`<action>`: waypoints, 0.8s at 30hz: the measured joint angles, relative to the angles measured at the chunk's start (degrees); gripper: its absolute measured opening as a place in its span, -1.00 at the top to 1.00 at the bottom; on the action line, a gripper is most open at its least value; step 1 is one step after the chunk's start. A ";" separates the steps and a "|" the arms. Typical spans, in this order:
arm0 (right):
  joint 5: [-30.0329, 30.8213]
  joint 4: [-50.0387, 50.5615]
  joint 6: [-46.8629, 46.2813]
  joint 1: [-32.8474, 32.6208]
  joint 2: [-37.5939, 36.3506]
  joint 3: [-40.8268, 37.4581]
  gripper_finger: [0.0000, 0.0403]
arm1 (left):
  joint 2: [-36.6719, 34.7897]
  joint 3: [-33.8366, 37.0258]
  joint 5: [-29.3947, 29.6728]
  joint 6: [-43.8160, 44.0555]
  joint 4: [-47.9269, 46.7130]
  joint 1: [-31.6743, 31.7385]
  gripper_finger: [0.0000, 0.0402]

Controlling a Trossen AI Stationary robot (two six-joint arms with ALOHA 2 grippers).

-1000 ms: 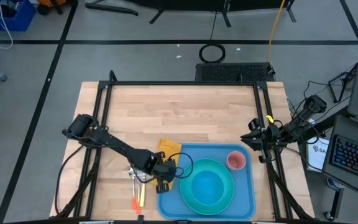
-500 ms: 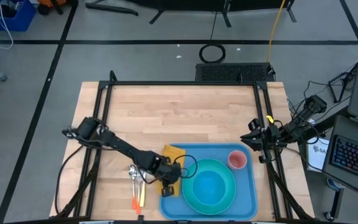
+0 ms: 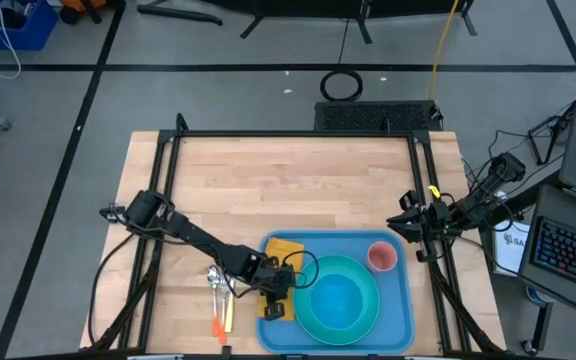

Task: Set up tray
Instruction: Put the yellow table napkin on the blue serving tray to the left of the light blue plate

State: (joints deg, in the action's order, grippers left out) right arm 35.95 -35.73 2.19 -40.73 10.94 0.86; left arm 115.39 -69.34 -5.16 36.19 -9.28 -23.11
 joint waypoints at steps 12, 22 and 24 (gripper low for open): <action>0.00 0.54 -0.01 0.02 -0.01 0.00 0.79 | -6.41 -1.03 5.69 -0.85 -3.65 -1.01 0.96; 0.00 2.04 0.00 0.01 0.09 0.00 0.79 | -5.97 -1.11 0.99 4.90 -12.26 -1.38 0.98; -0.01 1.86 0.01 0.02 0.04 0.00 0.79 | -4.93 -1.05 0.80 4.78 -12.31 -1.36 0.98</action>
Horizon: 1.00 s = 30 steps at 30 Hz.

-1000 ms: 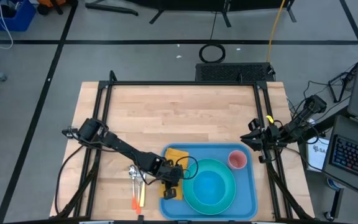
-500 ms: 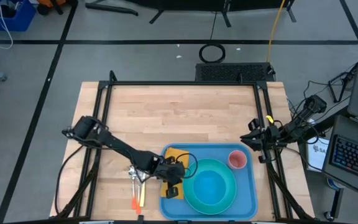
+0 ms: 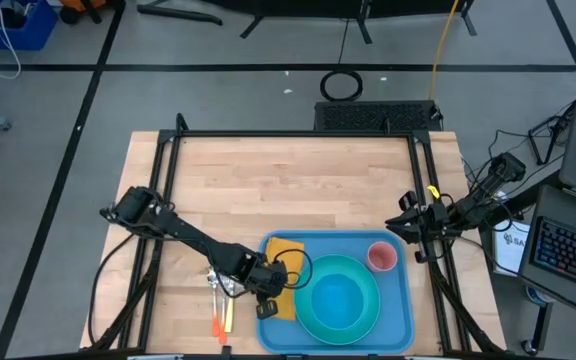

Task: Set up tray
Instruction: Put the yellow table napkin on the blue serving tray to the left of the light blue plate

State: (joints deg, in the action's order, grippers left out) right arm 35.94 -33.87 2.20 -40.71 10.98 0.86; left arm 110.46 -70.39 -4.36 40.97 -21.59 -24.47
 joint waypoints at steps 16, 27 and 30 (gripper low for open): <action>0.01 -0.12 0.00 -0.01 0.02 0.00 0.79 | 4.59 -0.20 -3.74 1.59 5.77 0.11 0.96; 0.00 -0.13 0.00 -0.02 0.02 -0.02 0.79 | 4.82 -0.04 -4.05 2.43 9.04 0.12 0.92; 0.01 -0.15 -0.01 0.00 0.02 0.00 0.79 | 5.00 0.02 -5.75 2.34 12.20 0.15 0.92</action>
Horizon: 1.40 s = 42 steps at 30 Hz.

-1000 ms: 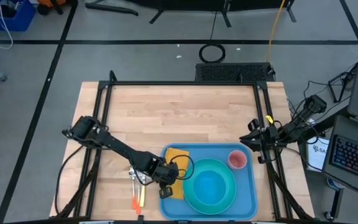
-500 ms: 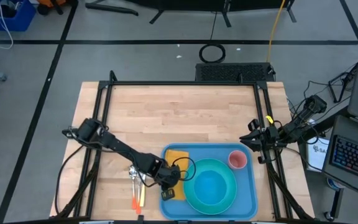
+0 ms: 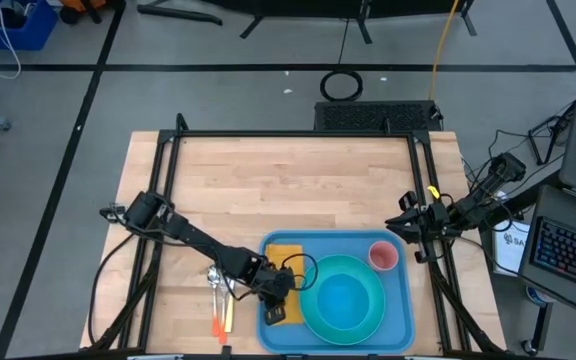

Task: Set up tray
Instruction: Put the yellow table napkin on the blue serving tray to the left of the light blue plate, then put the orange fork on top of the yellow table napkin

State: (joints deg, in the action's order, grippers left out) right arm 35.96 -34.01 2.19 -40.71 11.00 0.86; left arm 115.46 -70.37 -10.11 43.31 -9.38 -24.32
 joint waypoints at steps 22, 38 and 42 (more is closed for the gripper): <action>0.00 0.01 -0.01 -0.02 0.00 0.00 0.79 | -3.39 -0.02 0.76 -3.22 -0.77 -0.04 0.93; 0.00 0.01 0.00 -0.02 -0.02 -0.01 0.79 | -11.73 -0.09 6.86 -0.34 -20.96 -2.86 0.97; -0.01 0.01 -0.01 -0.01 -0.02 -0.02 0.79 | -13.99 -0.09 10.06 4.69 -30.05 -4.73 0.99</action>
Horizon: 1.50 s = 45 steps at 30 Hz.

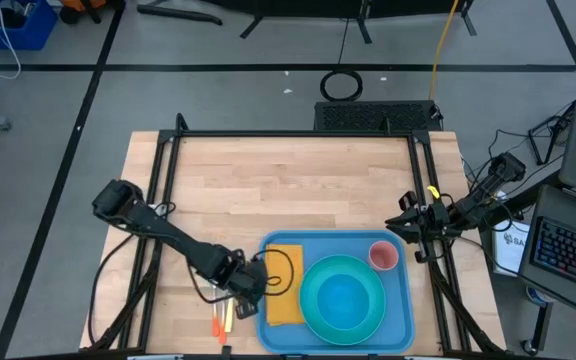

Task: Set up tray
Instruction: Put the orange fork on top of the yellow table napkin

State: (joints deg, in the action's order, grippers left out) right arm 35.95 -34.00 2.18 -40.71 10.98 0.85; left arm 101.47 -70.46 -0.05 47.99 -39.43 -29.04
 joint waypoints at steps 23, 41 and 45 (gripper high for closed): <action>0.00 0.01 0.00 0.01 0.00 0.00 0.79 | -1.13 -0.02 18.87 45.12 -17.42 -15.15 0.98; -0.01 0.00 0.01 -0.02 0.00 0.02 0.79 | -1.13 -0.02 17.67 62.30 -18.68 -18.31 0.15; 0.00 0.00 -0.01 -0.01 0.00 -0.01 0.79 | -0.40 0.01 16.56 62.94 -18.60 -18.33 0.07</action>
State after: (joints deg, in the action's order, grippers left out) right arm 35.95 -34.00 2.17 -40.72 10.98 0.84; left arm 101.07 -70.45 16.50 110.93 -58.03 -47.37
